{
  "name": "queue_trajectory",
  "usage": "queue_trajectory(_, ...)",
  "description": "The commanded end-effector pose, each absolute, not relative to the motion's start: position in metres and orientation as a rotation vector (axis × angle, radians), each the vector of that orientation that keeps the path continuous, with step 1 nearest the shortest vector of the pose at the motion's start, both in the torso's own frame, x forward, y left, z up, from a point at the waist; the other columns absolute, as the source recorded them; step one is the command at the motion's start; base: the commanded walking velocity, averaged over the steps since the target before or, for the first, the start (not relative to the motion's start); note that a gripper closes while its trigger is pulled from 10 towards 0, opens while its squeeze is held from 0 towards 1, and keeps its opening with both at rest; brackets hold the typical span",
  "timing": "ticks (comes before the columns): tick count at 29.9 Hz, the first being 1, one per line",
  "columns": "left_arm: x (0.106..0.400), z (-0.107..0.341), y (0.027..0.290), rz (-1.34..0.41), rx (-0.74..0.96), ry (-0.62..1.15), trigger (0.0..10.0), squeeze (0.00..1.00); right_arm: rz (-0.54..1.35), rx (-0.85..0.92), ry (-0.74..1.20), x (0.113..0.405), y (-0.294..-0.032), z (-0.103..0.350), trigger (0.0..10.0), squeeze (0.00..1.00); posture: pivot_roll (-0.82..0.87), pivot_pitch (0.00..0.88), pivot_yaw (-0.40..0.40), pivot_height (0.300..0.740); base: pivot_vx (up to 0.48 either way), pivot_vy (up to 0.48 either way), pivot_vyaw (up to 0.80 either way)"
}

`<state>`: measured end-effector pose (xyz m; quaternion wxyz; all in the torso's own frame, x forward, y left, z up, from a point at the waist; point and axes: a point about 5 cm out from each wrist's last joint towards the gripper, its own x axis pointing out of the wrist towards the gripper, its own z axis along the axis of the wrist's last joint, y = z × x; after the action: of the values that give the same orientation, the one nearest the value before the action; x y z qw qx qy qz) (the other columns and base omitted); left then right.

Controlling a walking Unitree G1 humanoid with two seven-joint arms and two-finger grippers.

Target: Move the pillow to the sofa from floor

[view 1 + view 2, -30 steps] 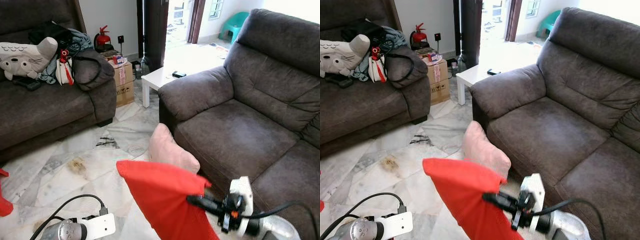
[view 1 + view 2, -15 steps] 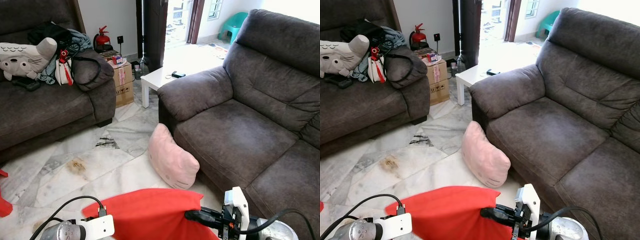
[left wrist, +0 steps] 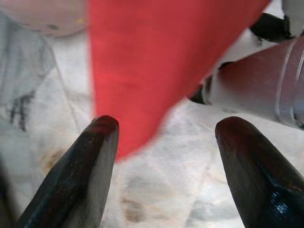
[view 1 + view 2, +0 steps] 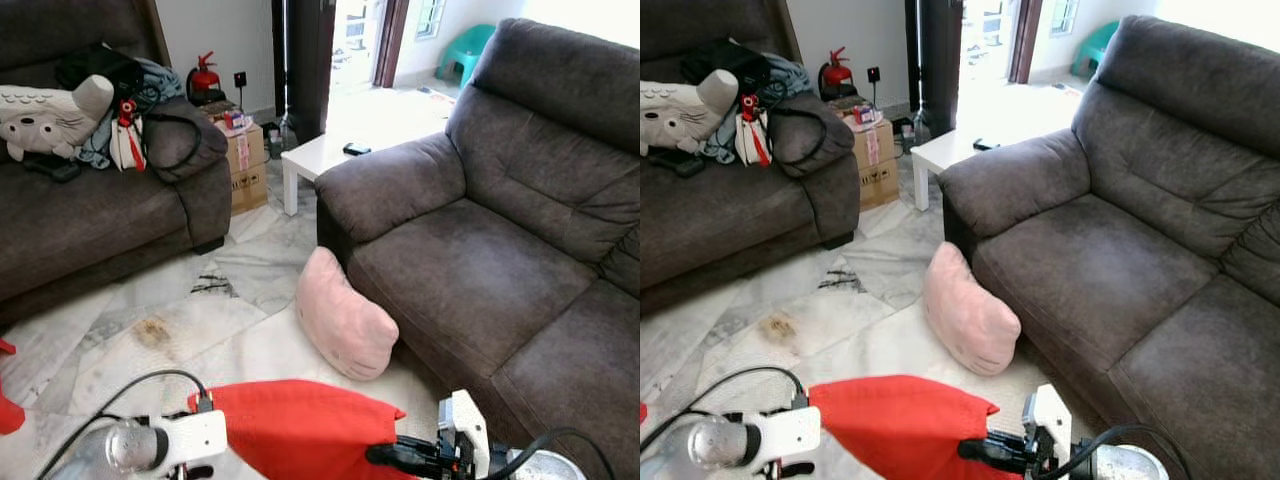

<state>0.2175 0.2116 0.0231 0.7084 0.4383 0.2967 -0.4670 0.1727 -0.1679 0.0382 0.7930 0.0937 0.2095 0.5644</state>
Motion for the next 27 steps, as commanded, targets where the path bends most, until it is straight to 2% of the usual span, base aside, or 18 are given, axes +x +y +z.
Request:
queue_trajectory(1,0.217,0.032,0.215,-1.049,1.010,0.645,10.0,0.00,1.271,0.193,0.356,0.179,-0.161,0.050,10.0,0.00,0.06,0.000,-0.022,0.740,0.000,0.000,0.00)
queue_trajectory(5,0.216,0.045,0.228,-1.056,1.094,0.641,10.0,0.00,1.275,0.191,0.362,0.179,-0.162,0.047,10.0,0.00,0.06,0.000,-0.020,0.740,0.000,0.000,0.00)
queue_trajectory(9,0.213,0.047,0.237,-1.046,1.083,0.637,10.0,0.00,1.275,0.188,0.363,0.179,-0.163,0.047,10.0,0.00,0.06,0.000,-0.020,0.740,0.000,0.000,0.00)
queue_trajectory(10,0.202,0.042,0.247,-1.059,1.027,0.674,10.0,0.00,1.292,0.181,0.355,0.180,-0.164,0.049,10.0,0.00,0.05,0.000,-0.021,0.740,0.000,0.000,0.00)
queue_trajectory(14,0.189,0.033,0.260,-1.097,1.025,0.732,10.0,0.00,1.314,0.162,0.351,0.181,-0.165,0.053,10.0,0.00,0.06,0.000,-0.025,0.740,0.000,0.000,0.00)
queue_trajectory(19,0.181,0.029,0.280,-1.136,1.128,0.789,10.0,0.00,1.321,0.151,0.346,0.184,-0.168,0.055,10.0,0.00,0.06,0.000,-0.032,0.740,0.000,0.000,0.00)
queue_trajectory(23,0.189,0.026,0.294,-1.055,1.236,0.794,10.0,0.00,1.325,0.145,0.346,0.184,-0.168,0.055,10.0,0.00,0.05,0.000,-0.035,0.740,0.000,0.000,0.00)
queue_trajectory(24,0.196,0.026,0.297,-0.990,1.255,0.765,10.0,0.00,1.326,0.144,0.346,0.184,-0.168,0.055,10.0,0.00,0.05,0.000,-0.036,0.740,0.000,0.000,0.00)
queue_trajectory(27,0.204,0.025,0.299,-0.909,1.268,0.725,10.0,0.00,1.324,0.143,0.345,0.184,-0.168,0.055,10.0,0.00,0.05,0.000,-0.036,0.740,0.000,0.000,0.00)
